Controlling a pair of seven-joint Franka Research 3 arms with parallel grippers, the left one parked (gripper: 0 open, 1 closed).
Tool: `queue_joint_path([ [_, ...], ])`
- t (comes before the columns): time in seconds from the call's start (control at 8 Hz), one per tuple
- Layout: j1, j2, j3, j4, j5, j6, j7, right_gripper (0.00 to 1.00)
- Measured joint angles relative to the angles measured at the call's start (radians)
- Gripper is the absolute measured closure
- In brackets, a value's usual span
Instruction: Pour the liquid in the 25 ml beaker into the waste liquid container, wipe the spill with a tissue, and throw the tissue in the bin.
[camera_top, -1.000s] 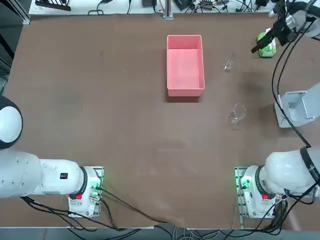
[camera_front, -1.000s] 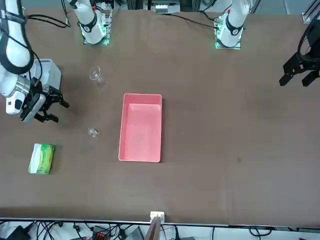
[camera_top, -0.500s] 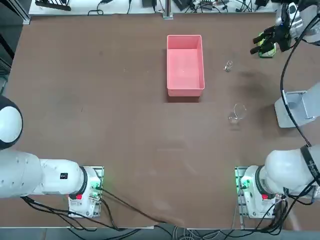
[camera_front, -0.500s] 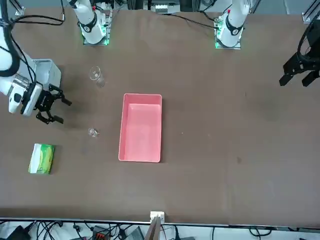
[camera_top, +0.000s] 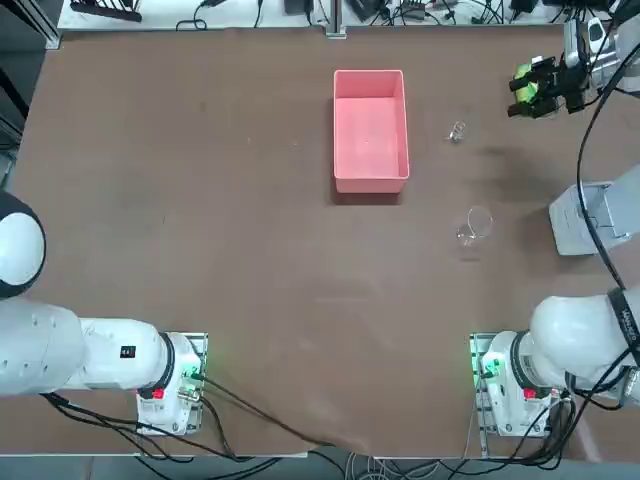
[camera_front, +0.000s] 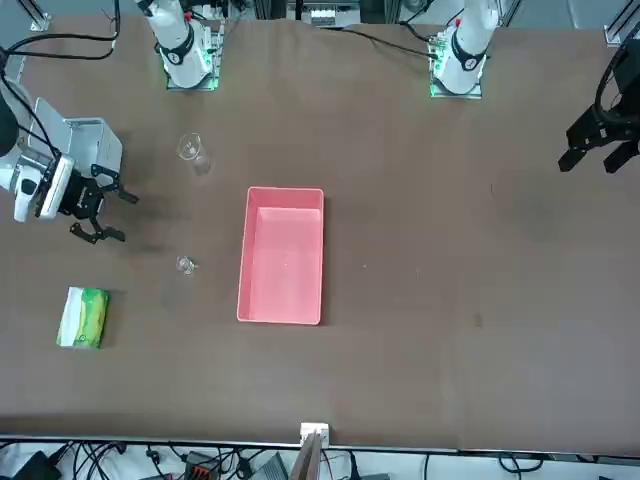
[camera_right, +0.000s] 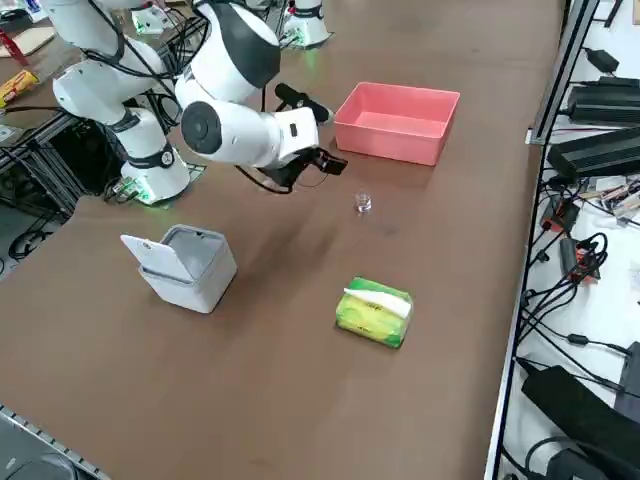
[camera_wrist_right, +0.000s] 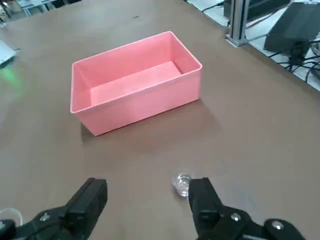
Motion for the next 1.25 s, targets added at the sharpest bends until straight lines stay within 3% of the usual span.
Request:
queue_joint_path([
  [0.5, -0.023, 0.118, 0.000, 0.074, 0.013, -0.067, -0.049, 0.00],
  [1.25, -0.022, 0.384, 0.005, 0.230, 0.041, -0.069, -0.166, 0.00],
])
